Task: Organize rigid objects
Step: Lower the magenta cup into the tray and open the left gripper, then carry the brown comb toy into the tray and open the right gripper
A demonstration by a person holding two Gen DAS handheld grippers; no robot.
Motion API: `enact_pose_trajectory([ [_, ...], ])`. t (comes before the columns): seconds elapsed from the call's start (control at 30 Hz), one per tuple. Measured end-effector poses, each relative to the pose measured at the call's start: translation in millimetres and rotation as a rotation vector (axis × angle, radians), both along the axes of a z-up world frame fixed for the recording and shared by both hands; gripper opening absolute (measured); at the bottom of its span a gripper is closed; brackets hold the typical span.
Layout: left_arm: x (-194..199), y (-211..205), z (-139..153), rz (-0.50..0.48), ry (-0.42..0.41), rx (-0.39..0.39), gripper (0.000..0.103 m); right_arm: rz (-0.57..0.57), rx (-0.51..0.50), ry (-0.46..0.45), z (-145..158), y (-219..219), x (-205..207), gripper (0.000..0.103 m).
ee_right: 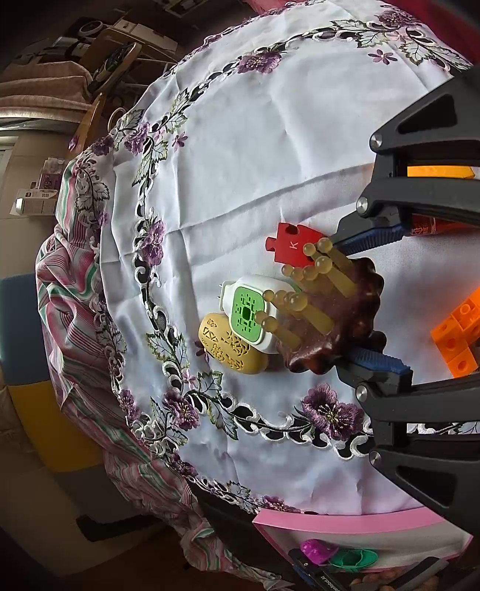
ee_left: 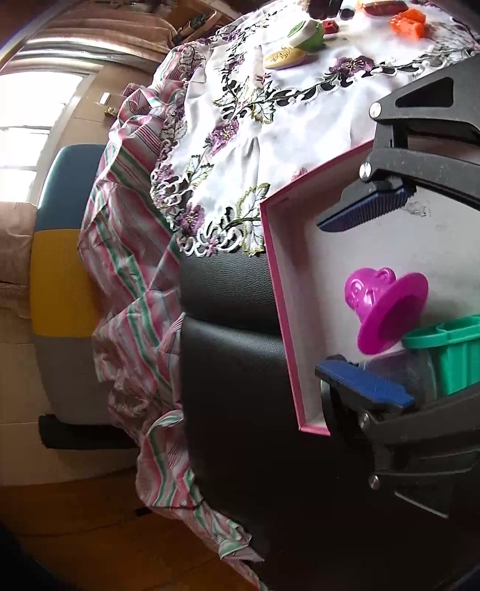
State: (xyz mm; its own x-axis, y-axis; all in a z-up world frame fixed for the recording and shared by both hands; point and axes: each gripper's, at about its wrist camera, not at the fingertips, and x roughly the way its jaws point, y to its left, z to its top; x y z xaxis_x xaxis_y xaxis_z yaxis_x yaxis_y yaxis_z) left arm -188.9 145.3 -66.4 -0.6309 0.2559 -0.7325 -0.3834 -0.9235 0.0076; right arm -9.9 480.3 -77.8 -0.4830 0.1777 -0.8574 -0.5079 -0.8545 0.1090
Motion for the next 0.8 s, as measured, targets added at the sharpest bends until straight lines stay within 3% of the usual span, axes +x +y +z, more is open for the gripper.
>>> enact_pose_trajectory([
  [0.4, 76.2, -34.5, 45.3, 0.051, 0.086, 0.036, 0.081, 0.008, 0.023, -0.004, -0.1, -2.6, -0.2, 0.047],
  [0.67, 116.6, -61.4, 48.3, 0.084, 0.041, 0.088, 0.083, 0.033, 0.041, 0.041, 8.3, -8.1, 1.9, 0.047],
  [0.8, 129.9, -77.2, 45.9, 0.132, 0.038, 0.071, 0.083, 0.054, 0.049, 0.051, 10.6, -13.6, 1.0, 0.047],
])
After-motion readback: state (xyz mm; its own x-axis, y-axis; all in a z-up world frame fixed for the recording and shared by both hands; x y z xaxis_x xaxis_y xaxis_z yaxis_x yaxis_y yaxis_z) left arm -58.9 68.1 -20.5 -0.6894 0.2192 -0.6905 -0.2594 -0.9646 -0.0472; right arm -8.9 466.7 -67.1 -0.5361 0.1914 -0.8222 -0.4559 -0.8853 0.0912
